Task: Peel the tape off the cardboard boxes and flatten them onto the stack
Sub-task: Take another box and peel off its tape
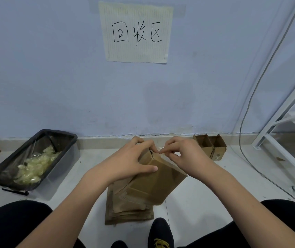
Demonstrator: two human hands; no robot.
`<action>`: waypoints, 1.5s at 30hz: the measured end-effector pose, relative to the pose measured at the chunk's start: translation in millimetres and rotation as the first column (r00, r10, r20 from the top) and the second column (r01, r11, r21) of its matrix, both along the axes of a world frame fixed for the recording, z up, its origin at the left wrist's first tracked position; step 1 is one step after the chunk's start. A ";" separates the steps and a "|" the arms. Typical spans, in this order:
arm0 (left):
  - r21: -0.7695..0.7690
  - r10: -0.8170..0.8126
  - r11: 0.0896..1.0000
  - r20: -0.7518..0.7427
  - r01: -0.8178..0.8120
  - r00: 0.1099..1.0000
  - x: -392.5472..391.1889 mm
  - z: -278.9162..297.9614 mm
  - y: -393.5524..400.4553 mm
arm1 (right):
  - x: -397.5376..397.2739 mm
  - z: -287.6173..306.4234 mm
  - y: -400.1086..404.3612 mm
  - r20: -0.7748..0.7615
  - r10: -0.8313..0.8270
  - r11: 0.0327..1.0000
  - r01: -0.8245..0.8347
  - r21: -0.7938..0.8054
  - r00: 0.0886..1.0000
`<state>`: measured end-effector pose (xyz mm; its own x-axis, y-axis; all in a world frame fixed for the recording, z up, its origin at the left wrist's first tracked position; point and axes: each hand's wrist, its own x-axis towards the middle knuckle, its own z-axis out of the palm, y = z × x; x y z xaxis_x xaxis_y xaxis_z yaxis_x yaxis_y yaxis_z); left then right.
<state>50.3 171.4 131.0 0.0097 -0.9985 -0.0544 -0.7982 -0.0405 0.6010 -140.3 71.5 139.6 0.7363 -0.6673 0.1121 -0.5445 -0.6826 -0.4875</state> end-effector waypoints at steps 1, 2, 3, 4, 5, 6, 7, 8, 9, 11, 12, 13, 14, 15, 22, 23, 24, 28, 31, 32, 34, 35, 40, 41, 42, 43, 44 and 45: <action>-0.002 0.002 1.000 -0.004 -0.002 1.000 1.0 0.9 -0.3 | -0.5 0.3 -0.8 0.005 0.004 1.000 -0.004 -0.004 1.000; -0.005 0.003 1.000 -0.008 -0.003 1.000 1.9 1.8 -0.7 | -1.0 1.3 -1.4 0.011 0.005 1.000 -0.005 0.006 1.000; -0.006 0.003 1.000 -0.011 -0.003 1.000 2.6 2.6 -0.7 | -1.6 2.2 -2.0 0.016 0.003 1.000 -0.003 0.020 1.000; -0.007 0.003 1.000 -0.011 -0.003 1.000 3.2 3.4 -0.5 | -2.6 3.2 -2.3 0.016 -0.003 1.000 0.003 0.030 1.000; -0.008 0.004 1.000 -0.008 -0.004 1.000 4.2 4.1 -0.2 | -3.6 4.1 -2.9 0.017 -0.016 0.999 0.015 0.037 1.000; -0.012 0.007 1.000 -0.008 -0.007 1.000 5.6 4.9 0.2 | -4.9 5.3 -4.0 0.034 -0.035 0.998 0.033 0.054 0.999; -0.018 0.012 1.000 -0.013 -0.012 1.000 7.1 5.7 0.6 | -6.5 6.7 -5.2 0.066 -0.062 0.995 0.056 0.088 0.996; -0.025 0.016 1.000 -0.022 -0.017 1.000 8.5 6.6 1.1 | -7.7 8.3 -6.1 0.098 -0.088 0.989 0.075 0.129 0.991; -0.031 0.017 0.999 -0.029 -0.018 0.999 9.1 7.5 1.6 | -8.4 9.2 -6.9 0.114 -0.109 0.983 0.090 0.158 0.988; -0.028 0.009 1.000 -0.030 -0.010 1.000 7.7 8.0 1.5 | -7.7 8.2 -8.0 0.071 -0.134 0.980 0.122 0.157 0.988; -0.023 0.003 1.000 -0.026 -0.004 1.000 6.2 7.7 1.3 | -6.9 7.1 -7.4 0.036 -0.150 0.979 0.144 0.141 0.988; -0.018 0.000 1.000 -0.023 0.000 1.000 4.6 7.4 1.4 | -6.1 5.7 -6.2 0.014 -0.167 0.978 0.164 0.126 0.986; -0.015 0.001 1.000 -0.021 -0.001 1.000 3.6 7.1 1.4 | -5.5 4.5 -5.1 0.007 -0.179 0.977 0.177 0.116 0.984; -0.013 0.003 1.000 -0.018 -0.003 1.000 3.4 7.1 1.2 | -5.4 4.1 -4.2 0.002 -0.186 0.977 0.185 0.105 0.983; 0.002 0.019 1.000 -0.009 -0.019 1.000 7.0 7.3 0.4 | -7.6 10.2 -3.1 -0.011 -0.153 0.980 0.153 0.131 0.988; 0.003 0.022 1.000 -0.015 -0.022 1.000 7.1 7.9 0.5 | -8.4 10.4 -3.3 0.002 -0.153 0.979 0.151 0.140 0.988; 0.004 0.025 1.000 -0.021 -0.025 0.999 7.2 8.7 0.6 | -9.2 10.5 -3.5 0.007 -0.158 0.978 0.155 0.142 0.987; 0.009 0.014 1.000 -0.015 -0.014 1.000 7.6 9.9 2.1 | -12.8 10.8 -5.4 -0.011 -0.177 0.977 0.177 0.116 0.984; 0.018 0.008 1.000 -0.003 -0.008 1.000 7.4 8.7 3.1 | -15.1 10.0 -7.6 -0.042 -0.120 0.984 0.125 0.131 0.992; 0.021 0.007 1.000 0.004 -0.007 1.000 7.7 7.9 3.4 | -15.7 9.9 -8.4 -0.048 -0.088 0.985 0.094 0.148 0.995; 0.023 0.012 1.000 0.012 -0.013 1.000 8.7 7.1 3.5 | -16.6 9.4 -9.6 -0.047 -0.041 0.980 0.049 0.190 0.998; 0.023 0.017 1.000 0.014 -0.017 1.000 9.4 7.1 3.5 | -17.1 8.9 -10.2 -0.044 -0.027 0.977 0.035 0.210 0.999; 0.041 -0.011 0.999 0.024 0.010 1.000 7.7 6.8 1.3 | -17.6 3.6 -12.6 -0.096 -0.081 0.970 0.100 0.223 0.992; 0.050 -0.024 0.999 0.029 0.022 0.999 6.1 6.4 0.9 | -17.0 3.2 -12.9 -0.114 -0.097 0.975 0.117 0.187 0.989; 0.062 -0.034 0.998 0.037 0.032 0.999 4.7 5.5 0.7 | -15.5 3.8 -12.6 -0.132 -0.100 0.984 0.118 0.136 0.986; 0.075 -0.043 0.996 0.047 0.039 0.998 3.4 4.8 0.5 | -13.6 4.5 -11.8 -0.152 -0.091 0.991 0.104 0.083 0.984; 0.087 -0.051 0.995 0.059 0.045 0.997 2.4 4.0 0.6 | -11.4 5.5 -10.2 -0.167 -0.072 0.996 0.081 0.049 0.983; 0.097 -0.056 0.994 0.071 0.049 0.996 2.0 3.4 0.7 | -9.1 5.6 -8.7 -0.167 -0.051 0.997 0.059 0.040 0.985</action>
<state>52.3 172.1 134.4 -0.0352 -0.9880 -0.1502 -0.8425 -0.0515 0.5362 -149.4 62.7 145.3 0.7042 -0.7089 -0.0396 -0.6564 -0.6288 -0.4168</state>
